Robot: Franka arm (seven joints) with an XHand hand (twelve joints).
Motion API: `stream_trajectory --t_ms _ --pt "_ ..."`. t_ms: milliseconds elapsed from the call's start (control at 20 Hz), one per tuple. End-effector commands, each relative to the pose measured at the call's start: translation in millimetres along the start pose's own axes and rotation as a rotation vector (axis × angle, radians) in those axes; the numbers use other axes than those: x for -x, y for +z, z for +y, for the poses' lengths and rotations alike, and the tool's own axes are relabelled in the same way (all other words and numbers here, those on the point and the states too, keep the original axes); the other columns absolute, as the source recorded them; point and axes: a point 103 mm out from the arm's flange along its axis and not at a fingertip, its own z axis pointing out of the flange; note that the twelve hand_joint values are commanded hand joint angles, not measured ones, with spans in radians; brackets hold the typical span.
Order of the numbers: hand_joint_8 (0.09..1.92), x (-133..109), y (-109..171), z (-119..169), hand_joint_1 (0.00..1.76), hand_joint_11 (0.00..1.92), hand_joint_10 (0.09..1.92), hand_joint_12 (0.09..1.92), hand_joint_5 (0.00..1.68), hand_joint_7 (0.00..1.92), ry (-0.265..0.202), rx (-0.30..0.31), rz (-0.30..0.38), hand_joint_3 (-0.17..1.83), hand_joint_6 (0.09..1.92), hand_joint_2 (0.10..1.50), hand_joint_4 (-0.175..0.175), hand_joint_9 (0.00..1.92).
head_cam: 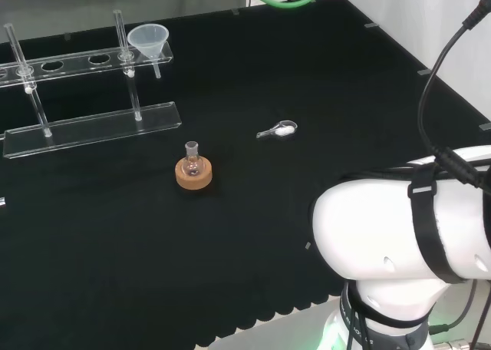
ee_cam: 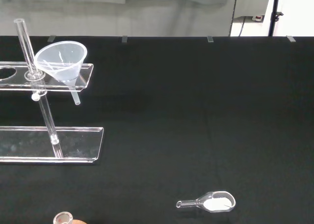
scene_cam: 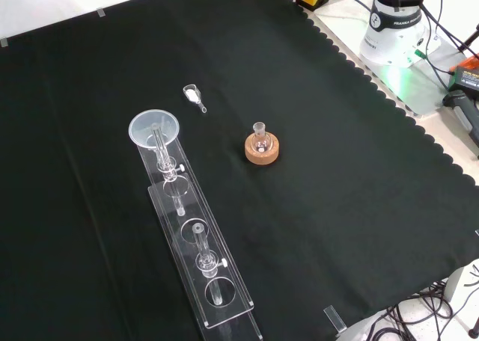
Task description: Pick up the funnel from the transparent funnel stand.
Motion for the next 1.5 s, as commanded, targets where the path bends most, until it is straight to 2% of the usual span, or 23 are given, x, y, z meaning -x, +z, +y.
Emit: stream_trajectory --t_ms 50,200,350,450,550,600,650,750,900,950,1000,1250,1350,1400,1500 --pt "0.09 13 0 3 0.02 0.00 0.36 1.15 0.06 0.00 0.015 0.012 0.015 0.57 0.11 0.76 -0.016 0.00" --pt "0.09 36 1 12 0.01 0.00 0.34 1.15 0.08 0.00 0.034 0.011 0.048 0.48 0.09 0.80 -0.016 0.00" --pt "0.09 35 4 19 0.01 0.00 0.35 1.15 0.09 0.00 0.041 0.018 0.030 0.44 0.09 0.82 -0.015 0.00" --pt "0.09 29 7 21 0.01 0.00 0.37 1.14 0.09 0.00 0.025 0.043 0.030 0.42 0.09 0.83 -0.015 0.00" --pt "0.09 20 11 23 0.01 0.00 0.43 1.14 0.10 0.00 -0.004 0.077 0.038 0.40 0.09 0.84 -0.015 0.00" --pt "0.09 16 12 21 0.01 0.00 0.47 1.14 0.10 0.00 -0.014 0.121 0.051 0.40 0.09 0.84 -0.016 0.00" --pt "0.09 2 16 18 0.01 0.00 0.50 1.15 0.11 0.00 -0.057 0.156 0.023 0.39 0.09 0.85 -0.016 0.00" --pt "0.09 -12 27 16 0.02 0.00 0.56 1.18 0.13 0.01 -0.094 0.202 0.061 0.38 0.09 0.85 -0.018 0.00" --pt "0.09 -30 46 16 0.03 0.00 0.68 1.24 0.18 0.05 -0.102 0.262 0.095 0.36 0.09 0.86 -0.021 0.00" --pt "0.09 -33 53 16 0.04 0.00 0.71 1.25 0.19 0.06 -0.084 0.278 0.143 0.36 0.09 0.86 -0.022 0.00" --pt "0.09 -37 59 16 0.05 0.00 0.73 1.27 0.20 0.07 -0.078 0.296 0.156 0.36 0.09 0.86 -0.024 0.00" --pt "0.14 -45 80 31 0.10 0.00 0.82 1.32 0.27 0.09 -0.073 0.379 0.180 0.35 0.09 0.86 -0.032 0.00" --pt "0.29 -46 89 41 0.11 0.00 0.84 1.33 0.28 0.03 -0.079 0.383 0.206 0.34 0.09 0.86 -0.035 0.00" --pt "0.34 -41 93 51 0.11 0.00 0.83 1.34 0.28 0.02 -0.087 0.365 0.214 0.35 0.09 0.86 -0.035 0.00" --pt "0.34 -41 99 63 0.12 0.00 0.79 1.33 0.26 0.00 -0.089 0.351 0.221 0.34 0.09 0.85 -0.033 0.00"
